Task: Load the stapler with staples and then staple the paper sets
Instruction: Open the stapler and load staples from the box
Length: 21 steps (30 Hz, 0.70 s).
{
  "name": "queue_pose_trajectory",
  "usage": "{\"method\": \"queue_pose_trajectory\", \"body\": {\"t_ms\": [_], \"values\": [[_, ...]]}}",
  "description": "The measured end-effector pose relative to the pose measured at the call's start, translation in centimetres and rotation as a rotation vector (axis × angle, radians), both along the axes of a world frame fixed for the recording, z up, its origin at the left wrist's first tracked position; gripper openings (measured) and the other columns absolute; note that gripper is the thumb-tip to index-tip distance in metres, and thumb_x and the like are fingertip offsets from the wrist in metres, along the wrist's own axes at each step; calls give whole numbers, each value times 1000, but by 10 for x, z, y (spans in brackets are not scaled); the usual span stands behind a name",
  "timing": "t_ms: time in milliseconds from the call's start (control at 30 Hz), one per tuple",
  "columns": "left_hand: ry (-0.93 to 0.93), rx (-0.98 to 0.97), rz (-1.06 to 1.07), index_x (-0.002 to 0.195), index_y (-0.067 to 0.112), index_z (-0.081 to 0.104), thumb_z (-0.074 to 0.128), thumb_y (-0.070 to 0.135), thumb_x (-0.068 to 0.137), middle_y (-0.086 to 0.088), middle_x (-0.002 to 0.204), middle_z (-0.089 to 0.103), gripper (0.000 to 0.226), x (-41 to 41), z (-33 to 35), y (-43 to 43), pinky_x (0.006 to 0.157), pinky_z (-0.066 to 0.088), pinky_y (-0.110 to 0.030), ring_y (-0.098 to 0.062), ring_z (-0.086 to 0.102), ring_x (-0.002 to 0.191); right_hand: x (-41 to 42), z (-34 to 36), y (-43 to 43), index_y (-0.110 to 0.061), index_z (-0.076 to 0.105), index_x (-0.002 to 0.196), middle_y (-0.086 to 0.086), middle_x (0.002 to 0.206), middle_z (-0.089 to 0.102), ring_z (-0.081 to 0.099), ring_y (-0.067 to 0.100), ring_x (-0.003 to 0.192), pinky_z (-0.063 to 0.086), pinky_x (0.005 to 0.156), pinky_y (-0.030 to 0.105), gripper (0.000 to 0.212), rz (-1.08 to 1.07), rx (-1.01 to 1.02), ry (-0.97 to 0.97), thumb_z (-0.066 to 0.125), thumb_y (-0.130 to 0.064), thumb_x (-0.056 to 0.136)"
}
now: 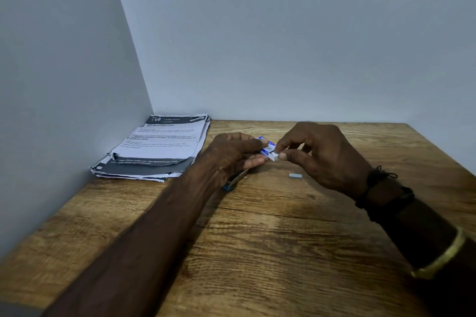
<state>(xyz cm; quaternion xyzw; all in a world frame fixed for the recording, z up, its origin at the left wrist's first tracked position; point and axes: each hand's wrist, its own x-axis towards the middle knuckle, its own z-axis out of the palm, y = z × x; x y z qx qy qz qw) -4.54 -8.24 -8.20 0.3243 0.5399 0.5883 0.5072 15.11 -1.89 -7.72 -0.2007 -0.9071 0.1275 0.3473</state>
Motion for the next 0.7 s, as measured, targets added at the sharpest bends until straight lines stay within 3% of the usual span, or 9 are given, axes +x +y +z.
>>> {"method": "queue_pose_trajectory", "body": {"t_ms": [100,233,467,600,700], "values": [[-1,13,6,87,2,68,78,3,82,-11,70,75,11,0,-1,0,53,60,-20,-14,71,54,-2,-2,0,-18,77,93,-4,90,68,63,9,81,46,73,24,6,-2,28,-2,75,-16,88],[2,36,-14,99,4,74,76,4,85,-10,74,76,14,3,-2,1,54,59,-19,-12,71,55,-3,-3,0,-17,76,93,-3,93,66,63,11,81,46,74,27,5,-13,45,-1,75,-14,88],[14,75,-57,99,6,75,72,9,90,-11,75,77,10,6,-4,2,61,63,-22,-13,72,58,-5,-3,-3,-16,74,92,-1,90,67,64,13,80,53,76,43,5,-67,29,52,76,-17,87],[-2,90,-76,90,7,76,70,11,92,-14,76,77,8,8,-4,2,63,63,-23,-16,75,63,-7,-1,-6,-17,73,92,-3,86,68,63,11,76,53,71,36,6,-93,76,129,76,-18,87],[-10,107,-93,92,6,76,69,11,92,-15,79,77,9,11,-5,2,64,63,-22,-19,77,68,-6,2,-6,-25,66,104,-7,85,69,65,7,72,53,65,26,26,-88,-59,176,79,-17,83]]}}
